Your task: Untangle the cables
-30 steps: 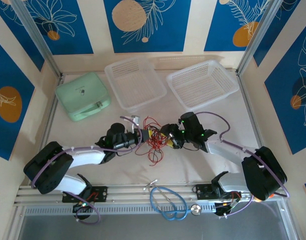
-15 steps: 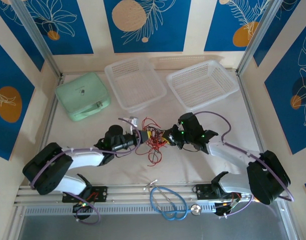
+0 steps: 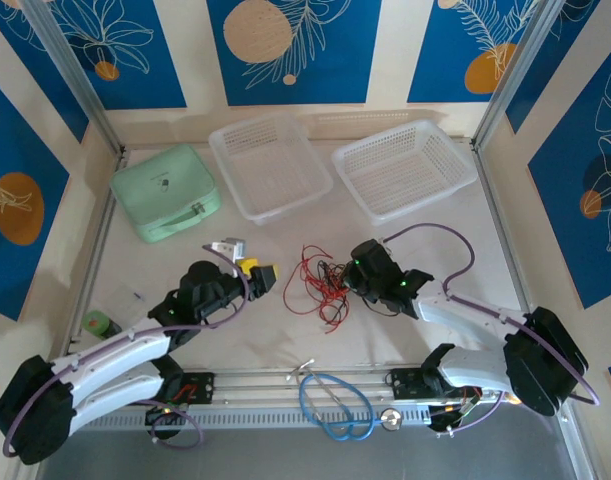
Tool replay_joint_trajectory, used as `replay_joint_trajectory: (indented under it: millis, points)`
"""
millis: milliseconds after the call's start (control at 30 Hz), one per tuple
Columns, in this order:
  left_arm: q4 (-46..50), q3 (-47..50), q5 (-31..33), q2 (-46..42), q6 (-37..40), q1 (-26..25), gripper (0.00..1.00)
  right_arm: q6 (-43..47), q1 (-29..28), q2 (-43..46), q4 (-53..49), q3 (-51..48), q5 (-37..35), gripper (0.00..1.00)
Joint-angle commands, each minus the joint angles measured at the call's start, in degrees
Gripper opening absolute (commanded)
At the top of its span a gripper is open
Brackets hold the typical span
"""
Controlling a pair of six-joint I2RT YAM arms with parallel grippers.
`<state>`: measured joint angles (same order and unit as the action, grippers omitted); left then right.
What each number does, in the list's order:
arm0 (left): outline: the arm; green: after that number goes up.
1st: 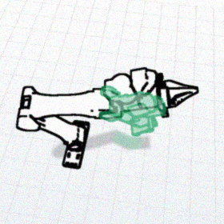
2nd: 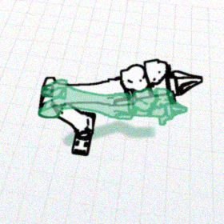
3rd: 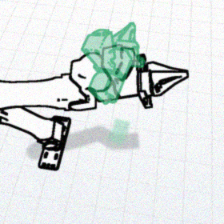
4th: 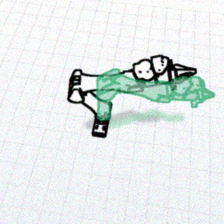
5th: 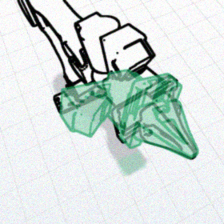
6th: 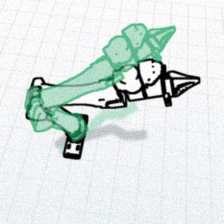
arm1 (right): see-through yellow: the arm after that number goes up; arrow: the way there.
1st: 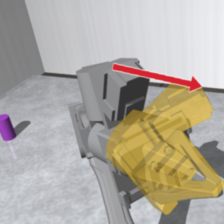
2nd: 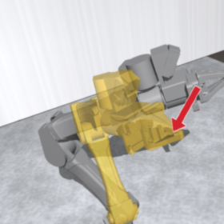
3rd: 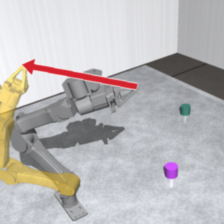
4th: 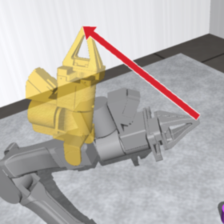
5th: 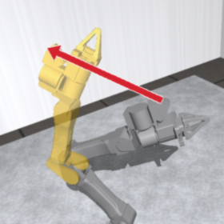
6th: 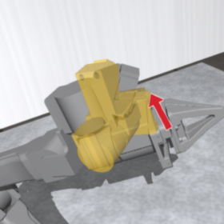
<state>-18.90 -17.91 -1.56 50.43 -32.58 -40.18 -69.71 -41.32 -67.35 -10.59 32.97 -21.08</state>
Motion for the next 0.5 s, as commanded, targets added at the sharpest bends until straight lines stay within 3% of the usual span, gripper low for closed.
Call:
replay_joint_trajectory:
  millis: [0,167,300,467]
  points:
    - [8.66,0.30,3.14,-3.84,0.59,0.37,0.73,5.91,-0.67,-0.41,6.01,1.55,-3.49,0.00]
    - [19.39,-8.81,0.30,-3.36,1.29,0.37,0.85,13.80,-0.73,1.80,7.91,0.41,-2.25,0.00]
    - [23.42,-19.64,-9.02,6.09,-1.29,0.41,0.90,19.29,-0.56,5.85,11.52,-3.25,-1.31,0.00]
    - [20.36,-26.39,-16.70,19.04,-10.57,0.41,1.00,23.91,-0.05,10.51,14.64,-6.52,0.34,0.00]
